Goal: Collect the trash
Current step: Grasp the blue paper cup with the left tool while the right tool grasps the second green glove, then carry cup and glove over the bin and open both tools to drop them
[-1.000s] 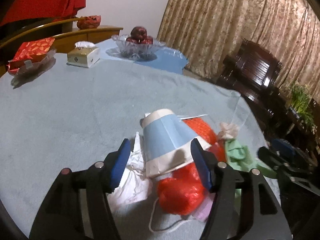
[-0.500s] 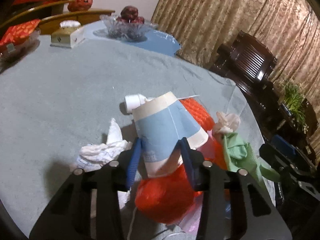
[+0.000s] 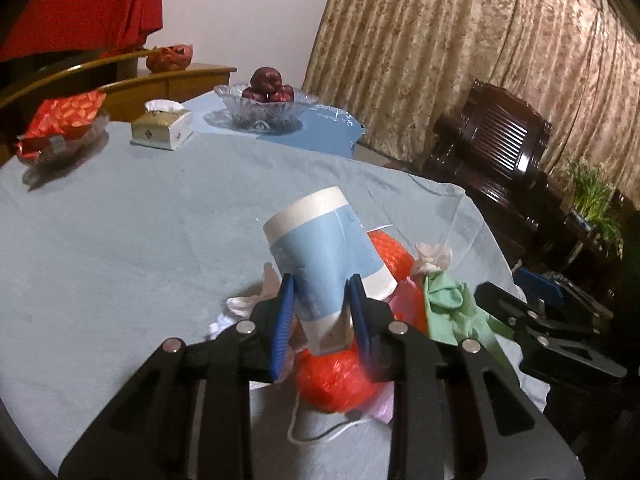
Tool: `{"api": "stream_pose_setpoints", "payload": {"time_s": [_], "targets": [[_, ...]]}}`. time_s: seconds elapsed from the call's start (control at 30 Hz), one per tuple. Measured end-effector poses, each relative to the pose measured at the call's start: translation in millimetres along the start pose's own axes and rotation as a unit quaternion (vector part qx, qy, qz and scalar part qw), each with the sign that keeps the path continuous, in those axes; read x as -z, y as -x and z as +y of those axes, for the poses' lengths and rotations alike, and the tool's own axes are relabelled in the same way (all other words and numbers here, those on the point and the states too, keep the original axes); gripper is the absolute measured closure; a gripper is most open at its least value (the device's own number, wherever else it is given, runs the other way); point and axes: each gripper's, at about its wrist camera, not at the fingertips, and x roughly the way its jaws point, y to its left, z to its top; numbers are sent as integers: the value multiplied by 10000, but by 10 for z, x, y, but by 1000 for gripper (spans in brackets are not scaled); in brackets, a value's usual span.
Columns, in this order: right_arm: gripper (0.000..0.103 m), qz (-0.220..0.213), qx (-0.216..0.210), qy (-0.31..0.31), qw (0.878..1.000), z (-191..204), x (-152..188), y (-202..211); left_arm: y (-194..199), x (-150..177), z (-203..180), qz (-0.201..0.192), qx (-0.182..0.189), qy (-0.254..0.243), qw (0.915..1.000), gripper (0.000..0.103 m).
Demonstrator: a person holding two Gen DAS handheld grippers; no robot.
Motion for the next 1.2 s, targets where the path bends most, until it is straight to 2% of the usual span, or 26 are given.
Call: {"api": "stream_pose_setpoints", "payload": {"time_s": [0.23, 0.27, 0.37, 0.5, 0.6, 0.87, 1.2], "targets": [[42, 401, -11, 107, 9991, 81, 63, -215, 65, 42, 39, 95, 34, 33, 9999, 77], [46, 428, -22, 120, 9990, 92, 71, -233, 74, 45, 30, 101, 36, 10, 9999, 77], [70, 598, -273, 102, 9978, 101, 89, -288, 67, 58, -7, 112, 19, -63, 9999, 77], [82, 497, -343, 185, 9980, 150, 79, -223, 71, 59, -47, 98, -10, -129, 9999, 77], [87, 306, -436, 156, 9985, 149, 37, -135, 89, 68, -61, 89, -17, -163, 9998, 77], [89, -177, -544, 26, 9984, 72, -182, 178, 227, -32, -140, -55, -4, -217, 9997, 77], [90, -492, -346, -125, 9981, -147, -277, 604, 388, -116, -514, -195, 204, -479, 9985, 77]]}}
